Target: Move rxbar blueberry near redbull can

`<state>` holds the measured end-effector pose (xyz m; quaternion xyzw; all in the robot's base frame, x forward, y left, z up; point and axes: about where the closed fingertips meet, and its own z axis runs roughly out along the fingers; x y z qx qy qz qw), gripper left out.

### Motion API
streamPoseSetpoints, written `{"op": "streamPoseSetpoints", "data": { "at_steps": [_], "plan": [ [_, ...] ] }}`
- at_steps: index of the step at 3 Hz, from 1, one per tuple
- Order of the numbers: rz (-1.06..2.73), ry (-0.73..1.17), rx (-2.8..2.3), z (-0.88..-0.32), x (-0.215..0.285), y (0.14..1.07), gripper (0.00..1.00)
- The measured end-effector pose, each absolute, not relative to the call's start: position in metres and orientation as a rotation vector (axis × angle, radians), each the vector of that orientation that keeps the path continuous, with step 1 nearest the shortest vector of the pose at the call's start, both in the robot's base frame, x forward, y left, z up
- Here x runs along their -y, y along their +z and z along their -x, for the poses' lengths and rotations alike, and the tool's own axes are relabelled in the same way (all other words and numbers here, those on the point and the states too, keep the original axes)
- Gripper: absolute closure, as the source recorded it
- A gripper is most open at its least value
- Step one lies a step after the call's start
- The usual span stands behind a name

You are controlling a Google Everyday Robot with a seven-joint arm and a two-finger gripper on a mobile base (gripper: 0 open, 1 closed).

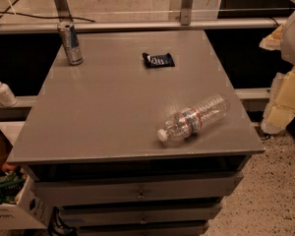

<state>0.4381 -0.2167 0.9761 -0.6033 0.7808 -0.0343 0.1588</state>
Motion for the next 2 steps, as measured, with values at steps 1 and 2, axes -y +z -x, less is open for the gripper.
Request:
{"op": "streamPoseSetpoints", "data": {
  "at_steps": [1,2],
  "plan": [
    [1.725,-0.098,-2.232,-0.4382,0.2167,0.9761,0.00],
    [1.719,-0.072,-2.198,-0.4449,0.2170,0.9737,0.00]
  ]
}}
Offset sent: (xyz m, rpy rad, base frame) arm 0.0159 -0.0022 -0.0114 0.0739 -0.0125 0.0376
